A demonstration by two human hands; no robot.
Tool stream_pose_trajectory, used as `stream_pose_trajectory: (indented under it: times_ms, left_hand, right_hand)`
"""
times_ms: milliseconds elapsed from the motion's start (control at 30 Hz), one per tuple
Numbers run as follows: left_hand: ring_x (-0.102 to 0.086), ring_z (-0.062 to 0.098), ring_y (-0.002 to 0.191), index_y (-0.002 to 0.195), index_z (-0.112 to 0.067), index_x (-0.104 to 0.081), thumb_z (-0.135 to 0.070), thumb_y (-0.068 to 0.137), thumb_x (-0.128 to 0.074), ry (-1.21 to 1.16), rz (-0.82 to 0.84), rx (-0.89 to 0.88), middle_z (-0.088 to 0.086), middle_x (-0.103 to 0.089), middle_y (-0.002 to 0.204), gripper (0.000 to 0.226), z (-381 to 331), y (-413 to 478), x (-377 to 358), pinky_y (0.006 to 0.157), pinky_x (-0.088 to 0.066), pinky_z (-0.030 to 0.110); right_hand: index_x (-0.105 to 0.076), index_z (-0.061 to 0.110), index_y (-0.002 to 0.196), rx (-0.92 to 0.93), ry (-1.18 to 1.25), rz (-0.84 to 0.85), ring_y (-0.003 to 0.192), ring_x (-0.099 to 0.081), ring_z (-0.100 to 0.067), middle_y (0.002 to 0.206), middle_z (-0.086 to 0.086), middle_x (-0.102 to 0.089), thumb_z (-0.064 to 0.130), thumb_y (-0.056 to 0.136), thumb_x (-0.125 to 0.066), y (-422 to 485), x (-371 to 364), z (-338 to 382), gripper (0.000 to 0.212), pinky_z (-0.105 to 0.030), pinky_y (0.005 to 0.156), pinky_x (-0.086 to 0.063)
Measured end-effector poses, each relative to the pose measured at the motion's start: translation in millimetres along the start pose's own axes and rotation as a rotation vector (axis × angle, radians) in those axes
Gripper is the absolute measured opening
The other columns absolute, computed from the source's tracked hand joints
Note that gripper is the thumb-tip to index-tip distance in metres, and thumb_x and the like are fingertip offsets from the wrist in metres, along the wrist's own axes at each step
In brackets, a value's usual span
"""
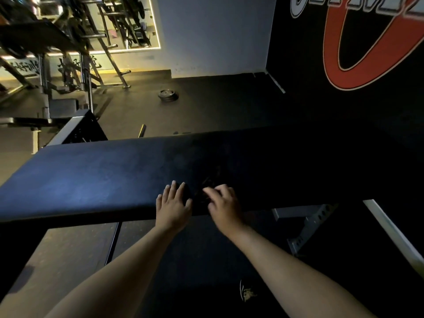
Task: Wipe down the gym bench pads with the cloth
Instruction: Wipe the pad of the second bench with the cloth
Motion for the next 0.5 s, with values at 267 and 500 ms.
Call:
stream_pose_trajectory:
  times_ms: [267, 500]
  left_hand:
    - [0.009, 0.026, 0.155, 0.159, -0.039, -0.014, -0.042, 0.101, -0.037, 0.007, 0.038, 0.051, 0.006, 0.001, 0.169, 0.062, -18.2, -6.8, 1.3, 0.124, 0.003, 0.050]
    - [0.022, 0.034, 0.151, 0.158, -0.046, -0.008, -0.051, 0.098, -0.043, 0.021, 0.088, 0.071, 0.005, 0.014, 0.168, 0.070, -33.0, -10.6, -11.2, 0.118, 0.014, 0.058]
  right_hand:
    - [-0.049, 0.026, 0.137, 0.140, -0.106, 0.085, 0.103, -0.052, -0.028, 0.123, -0.004, -0.050, 0.007, 0.084, -0.062, -16.3, -10.8, 0.7, 0.058, -0.039, 0.079, -0.052]
    - [-0.065, 0.021, 0.126, -0.004, -0.222, -0.145, 0.095, -0.049, -0.029, 0.110, -0.007, -0.048, -0.015, 0.070, -0.062, -36.5, 32.7, -81.9, 0.066, -0.034, 0.065, -0.050]
Point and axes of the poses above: each hand's wrist, its own y-axis towards the middle knuckle, its own x-axis out of the back of the hand, z = x × y, the point moved 3 cm from there along y, towards the middle knuckle
